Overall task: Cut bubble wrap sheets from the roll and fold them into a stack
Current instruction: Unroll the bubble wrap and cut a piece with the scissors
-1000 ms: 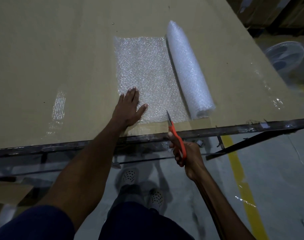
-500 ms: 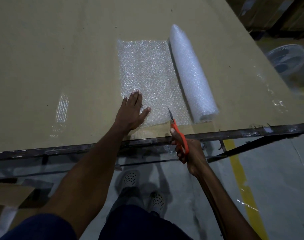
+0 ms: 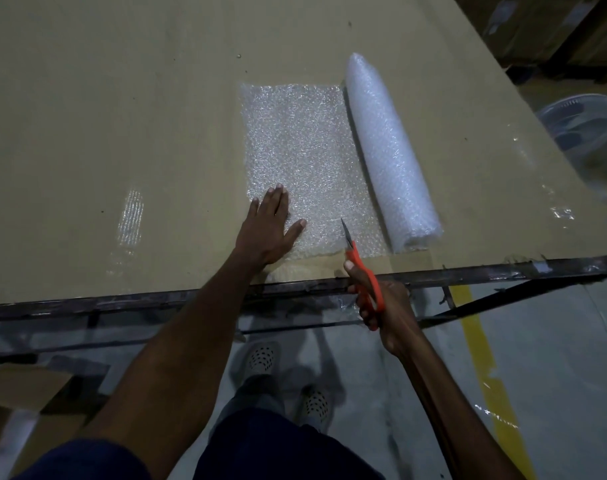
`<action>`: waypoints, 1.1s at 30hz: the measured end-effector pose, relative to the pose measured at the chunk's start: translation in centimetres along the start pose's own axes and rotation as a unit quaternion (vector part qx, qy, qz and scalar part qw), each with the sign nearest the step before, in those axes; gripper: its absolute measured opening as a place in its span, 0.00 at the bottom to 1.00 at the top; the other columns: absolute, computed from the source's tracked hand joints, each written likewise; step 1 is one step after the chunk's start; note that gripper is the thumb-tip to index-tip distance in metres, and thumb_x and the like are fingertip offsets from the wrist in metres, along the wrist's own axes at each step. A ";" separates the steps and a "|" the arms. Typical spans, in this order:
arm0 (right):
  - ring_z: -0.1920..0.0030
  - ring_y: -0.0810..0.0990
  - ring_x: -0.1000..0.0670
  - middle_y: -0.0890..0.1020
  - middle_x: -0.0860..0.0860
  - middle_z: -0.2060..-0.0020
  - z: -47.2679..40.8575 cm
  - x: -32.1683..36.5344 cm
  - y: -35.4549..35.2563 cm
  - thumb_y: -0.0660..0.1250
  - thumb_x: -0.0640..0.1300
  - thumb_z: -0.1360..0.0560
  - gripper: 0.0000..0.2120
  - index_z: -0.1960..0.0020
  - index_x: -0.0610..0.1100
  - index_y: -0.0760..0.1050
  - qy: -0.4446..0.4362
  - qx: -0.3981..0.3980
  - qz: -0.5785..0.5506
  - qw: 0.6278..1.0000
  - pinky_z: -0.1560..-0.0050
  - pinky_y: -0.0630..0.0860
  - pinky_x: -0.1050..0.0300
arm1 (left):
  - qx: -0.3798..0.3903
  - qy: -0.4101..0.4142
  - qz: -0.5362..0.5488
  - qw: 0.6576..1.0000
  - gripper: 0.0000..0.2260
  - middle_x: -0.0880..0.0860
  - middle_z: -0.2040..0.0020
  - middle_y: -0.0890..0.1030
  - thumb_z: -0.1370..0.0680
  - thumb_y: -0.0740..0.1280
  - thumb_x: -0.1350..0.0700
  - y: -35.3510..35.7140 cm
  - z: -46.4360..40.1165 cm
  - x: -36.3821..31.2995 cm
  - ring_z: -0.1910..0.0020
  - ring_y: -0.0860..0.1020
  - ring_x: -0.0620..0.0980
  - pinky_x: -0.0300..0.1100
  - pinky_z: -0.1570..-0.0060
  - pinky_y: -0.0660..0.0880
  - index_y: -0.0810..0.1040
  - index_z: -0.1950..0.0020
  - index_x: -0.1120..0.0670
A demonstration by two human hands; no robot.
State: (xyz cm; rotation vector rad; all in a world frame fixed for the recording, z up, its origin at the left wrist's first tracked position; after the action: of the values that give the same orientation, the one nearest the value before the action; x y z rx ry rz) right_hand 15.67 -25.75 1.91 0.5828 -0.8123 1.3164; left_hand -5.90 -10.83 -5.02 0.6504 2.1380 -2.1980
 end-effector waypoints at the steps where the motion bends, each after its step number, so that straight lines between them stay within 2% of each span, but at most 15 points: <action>1: 0.78 0.67 0.52 0.72 0.48 0.74 0.0 -0.2 -0.1 0.77 0.59 0.31 0.26 0.56 0.35 0.82 0.001 -0.001 0.003 1.000 0.76 0.59 0.63 | 0.000 0.000 -0.001 1.000 0.38 0.58 0.18 0.51 0.19 0.45 0.35 0.0 0.0 0.0 0.19 0.49 0.55 0.55 0.22 0.46 0.51 0.19 0.60; 5: 0.77 0.68 0.52 0.74 0.46 0.73 -0.2 -0.6 -0.1 0.78 0.59 0.31 0.32 0.51 0.28 0.81 0.004 -0.009 0.007 1.000 0.76 0.60 0.62 | -0.002 -0.004 0.003 1.000 0.37 0.58 0.18 0.50 0.19 0.47 0.35 0.0 0.0 0.0 0.19 0.49 0.55 0.54 0.23 0.45 0.51 0.18 0.60; 11: 0.80 0.66 0.54 0.72 0.47 0.75 -0.4 -0.5 0.0 0.79 0.54 0.31 0.30 0.49 0.25 0.79 0.003 -0.006 -0.003 1.000 0.79 0.59 0.65 | -0.001 -0.003 0.006 1.000 0.38 0.57 0.18 0.50 0.19 0.45 0.34 -0.1 0.0 -0.1 0.19 0.48 0.54 0.53 0.23 0.45 0.51 0.18 0.60; 14: 0.79 0.66 0.53 0.72 0.46 0.72 -0.4 -0.6 0.0 0.79 0.57 0.32 0.31 0.50 0.28 0.81 0.010 -0.008 -0.002 1.000 0.78 0.59 0.64 | -0.004 -0.004 0.004 1.000 0.39 0.57 0.18 0.51 0.20 0.43 0.33 -0.2 0.1 -0.2 0.19 0.49 0.54 0.53 0.23 0.45 0.52 0.19 0.60; 17: 0.78 0.66 0.53 0.71 0.47 0.73 -0.5 -0.2 0.1 0.78 0.60 0.32 0.27 0.54 0.34 0.82 0.014 -0.004 -0.004 1.000 0.77 0.59 0.63 | -0.005 -0.002 0.002 1.000 0.39 0.58 0.18 0.51 0.20 0.44 0.33 -0.1 0.1 -0.1 0.19 0.49 0.54 0.54 0.23 0.46 0.52 0.19 0.60; 22: 0.77 0.68 0.52 0.74 0.45 0.71 -0.2 -0.8 -0.2 0.79 0.60 0.33 0.31 0.52 0.31 0.82 0.014 -0.008 -0.004 1.000 0.76 0.61 0.62 | -0.005 -0.002 0.005 1.000 0.38 0.57 0.18 0.51 0.19 0.46 0.34 -0.2 0.2 -0.2 0.19 0.49 0.54 0.53 0.23 0.45 0.52 0.19 0.60; 24: 0.78 0.68 0.53 0.74 0.46 0.73 -0.2 -0.8 -0.1 0.79 0.57 0.32 0.29 0.52 0.30 0.82 0.015 -0.009 -0.005 1.000 0.77 0.60 0.63 | -0.006 -0.001 0.007 1.000 0.38 0.57 0.18 0.51 0.20 0.45 0.34 -0.2 0.2 -0.2 0.19 0.48 0.54 0.53 0.23 0.45 0.52 0.19 0.60; 28: 0.79 0.66 0.54 0.72 0.50 0.77 -0.6 -0.6 0.0 0.79 0.53 0.31 0.22 0.54 0.33 0.81 0.000 0.003 -0.005 1.000 0.79 0.59 0.64 | -0.001 -0.001 0.008 1.000 0.40 0.57 0.18 0.50 0.21 0.42 0.33 -0.1 0.1 -0.1 0.19 0.48 0.54 0.53 0.22 0.44 0.51 0.18 0.60; 33: 0.78 0.67 0.53 0.72 0.48 0.75 -0.6 -0.4 0.1 0.80 0.57 0.32 0.22 0.59 0.38 0.81 0.011 -0.005 -0.003 1.000 0.78 0.58 0.63 | -0.003 0.002 0.006 1.000 0.40 0.58 0.18 0.50 0.21 0.42 0.33 0.0 0.1 -0.1 0.19 0.48 0.54 0.54 0.22 0.44 0.51 0.18 0.60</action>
State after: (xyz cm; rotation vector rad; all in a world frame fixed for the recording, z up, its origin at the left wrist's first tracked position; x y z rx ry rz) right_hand 15.68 -25.48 1.23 0.5612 -0.7972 1.3104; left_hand -5.88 -10.95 -4.97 0.6650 2.1363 -2.1852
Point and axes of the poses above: each hand's wrist, its own z-axis away from the middle knuckle, its own y-axis out of the palm, x = y × z, the point moved 3 cm from there along -z, towards the middle knuckle
